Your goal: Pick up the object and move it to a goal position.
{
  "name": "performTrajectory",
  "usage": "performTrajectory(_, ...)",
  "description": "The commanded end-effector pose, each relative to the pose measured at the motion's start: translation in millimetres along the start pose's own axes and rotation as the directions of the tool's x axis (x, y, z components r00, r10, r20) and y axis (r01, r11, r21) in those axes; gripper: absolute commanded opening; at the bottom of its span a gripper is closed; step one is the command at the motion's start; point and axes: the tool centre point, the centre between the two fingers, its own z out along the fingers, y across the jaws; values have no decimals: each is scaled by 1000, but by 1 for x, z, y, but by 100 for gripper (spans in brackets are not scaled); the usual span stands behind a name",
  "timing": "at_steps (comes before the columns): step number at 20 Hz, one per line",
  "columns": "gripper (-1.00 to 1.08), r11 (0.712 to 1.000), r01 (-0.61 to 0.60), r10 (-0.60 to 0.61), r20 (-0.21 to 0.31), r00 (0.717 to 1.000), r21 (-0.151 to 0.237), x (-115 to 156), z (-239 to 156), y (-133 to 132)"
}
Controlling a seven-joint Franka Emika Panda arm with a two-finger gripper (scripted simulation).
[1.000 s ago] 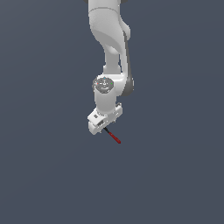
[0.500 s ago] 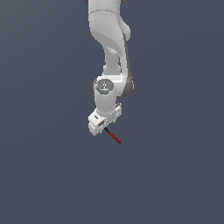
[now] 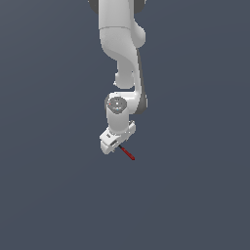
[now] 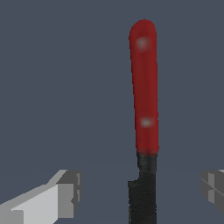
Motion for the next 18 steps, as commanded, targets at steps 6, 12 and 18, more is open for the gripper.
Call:
performTrajectory(6, -100, 1000, 1, -1, -1, 1000, -1, 1, 9, 1)
performTrajectory(12, -100, 1000, 1, -1, -1, 1000, -1, 1, 9, 1)
performTrajectory(18, -100, 1000, 5, -5, -2, 1000, -1, 6, 4, -3)
